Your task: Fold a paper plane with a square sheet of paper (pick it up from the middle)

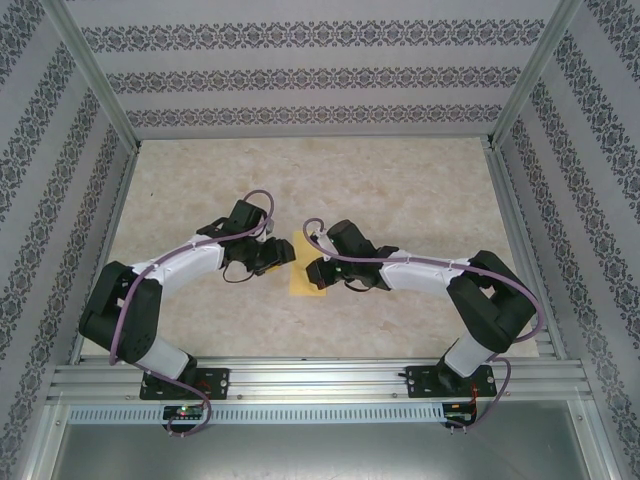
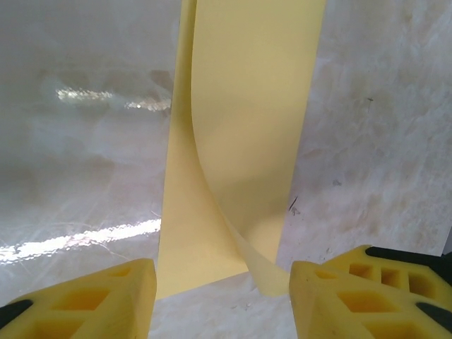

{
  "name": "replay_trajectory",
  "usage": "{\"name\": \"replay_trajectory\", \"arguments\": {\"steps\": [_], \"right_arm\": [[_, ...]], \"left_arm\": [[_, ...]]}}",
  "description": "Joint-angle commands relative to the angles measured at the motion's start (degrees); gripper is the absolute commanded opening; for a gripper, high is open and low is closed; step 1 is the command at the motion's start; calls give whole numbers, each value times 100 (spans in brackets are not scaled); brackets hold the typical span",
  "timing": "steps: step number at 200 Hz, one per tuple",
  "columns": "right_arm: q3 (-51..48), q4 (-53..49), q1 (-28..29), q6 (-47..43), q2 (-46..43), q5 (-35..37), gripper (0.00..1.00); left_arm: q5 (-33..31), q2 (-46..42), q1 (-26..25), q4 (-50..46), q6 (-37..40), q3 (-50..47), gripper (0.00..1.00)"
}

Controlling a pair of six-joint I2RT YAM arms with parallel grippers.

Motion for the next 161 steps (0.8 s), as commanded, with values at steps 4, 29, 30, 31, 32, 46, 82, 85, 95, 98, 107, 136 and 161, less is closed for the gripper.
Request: {"name": "replay_trajectory", "arguments": {"steps": [4, 29, 30, 31, 32, 46, 82, 85, 95, 98, 107, 136, 161], "right_arm": [[-95, 121, -39, -159, -134, -315, 0], [-158, 188, -15, -146, -206, -276, 0], [-158, 191, -10, -145, -211, -276, 0], [-163, 192, -7, -144, -213, -276, 0], [-165, 197, -6, -144, -219, -267, 0], [-198, 233, 86, -217, -268, -139, 0], [-203, 269, 370, -464, -351, 324, 0], [-209, 275, 386, -487, -356, 367, 0], [-219, 275, 471, -546, -386, 509, 0], [-220, 273, 489, -573, -391, 552, 0], [-235, 263, 565, -634, -447, 707, 0], [-263, 96, 832, -852, -627, 1351, 8], [-310, -133, 944, -807, -864, 1731, 25]], "left_arm": [[190, 218, -68, 452, -453, -51, 58], [467, 527, -75, 1195, -1225, -78, 62], [478, 538, -77, 1227, -1251, -80, 63], [488, 548, -78, 1251, -1273, -76, 63], [497, 557, -74, 1272, -1301, -79, 63], [568, 698, -95, 1406, -1496, -9, 63], [598, 921, -118, 1504, -1725, 46, 64], [609, 944, -122, 1517, -1737, 49, 63], [653, 1032, -135, 1548, -1758, 58, 62], [668, 1052, -132, 1559, -1767, 59, 61], [727, 1120, -132, 1662, -1806, 58, 58], [908, 1284, -166, 1826, -1824, 137, 41], [1012, 1353, -180, 1839, -1769, 201, 25]]}}
